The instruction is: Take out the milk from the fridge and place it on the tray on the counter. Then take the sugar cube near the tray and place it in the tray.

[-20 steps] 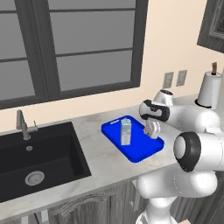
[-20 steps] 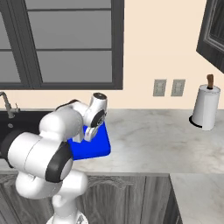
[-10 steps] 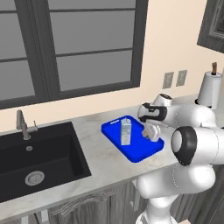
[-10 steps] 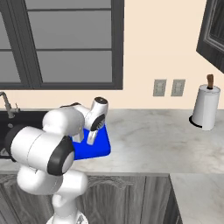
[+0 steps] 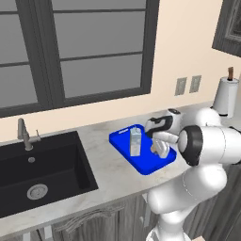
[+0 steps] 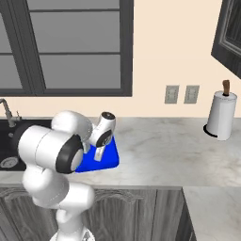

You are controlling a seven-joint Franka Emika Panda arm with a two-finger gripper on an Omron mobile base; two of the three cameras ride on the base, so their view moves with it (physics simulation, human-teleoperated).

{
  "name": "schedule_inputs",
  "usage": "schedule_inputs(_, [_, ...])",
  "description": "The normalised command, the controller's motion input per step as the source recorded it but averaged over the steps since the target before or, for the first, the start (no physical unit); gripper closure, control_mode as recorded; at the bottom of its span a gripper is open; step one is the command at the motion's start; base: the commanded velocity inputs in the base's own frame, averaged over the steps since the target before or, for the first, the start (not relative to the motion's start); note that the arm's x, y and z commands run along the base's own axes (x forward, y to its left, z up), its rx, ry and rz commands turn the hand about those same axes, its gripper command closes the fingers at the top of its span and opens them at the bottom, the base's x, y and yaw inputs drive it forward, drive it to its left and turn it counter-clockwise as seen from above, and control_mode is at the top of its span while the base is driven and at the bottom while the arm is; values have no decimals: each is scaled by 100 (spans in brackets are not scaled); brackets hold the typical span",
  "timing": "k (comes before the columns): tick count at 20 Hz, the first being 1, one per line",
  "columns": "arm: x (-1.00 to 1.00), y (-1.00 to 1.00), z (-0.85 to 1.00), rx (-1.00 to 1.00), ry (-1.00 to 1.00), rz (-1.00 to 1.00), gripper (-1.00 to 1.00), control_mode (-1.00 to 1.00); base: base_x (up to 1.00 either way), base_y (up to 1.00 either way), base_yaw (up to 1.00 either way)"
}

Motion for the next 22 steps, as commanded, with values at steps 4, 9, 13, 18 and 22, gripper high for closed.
schedule_inputs(4, [17,0,-27,0,0,5,100,-100,0,0,0])
schedule_inputs(9, [3,0,-31,0,0,5,100,-100,0,0,0])
schedule_inputs(13, [5,0,-33,0,0,5,-100,-100,0,0,0])
schedule_inputs(18, [-6,-3,17,0,-1,4,-100,-100,0,0,0])
schedule_inputs(22, [-7,-1,39,0,-1,1,-100,-100,0,0,0])
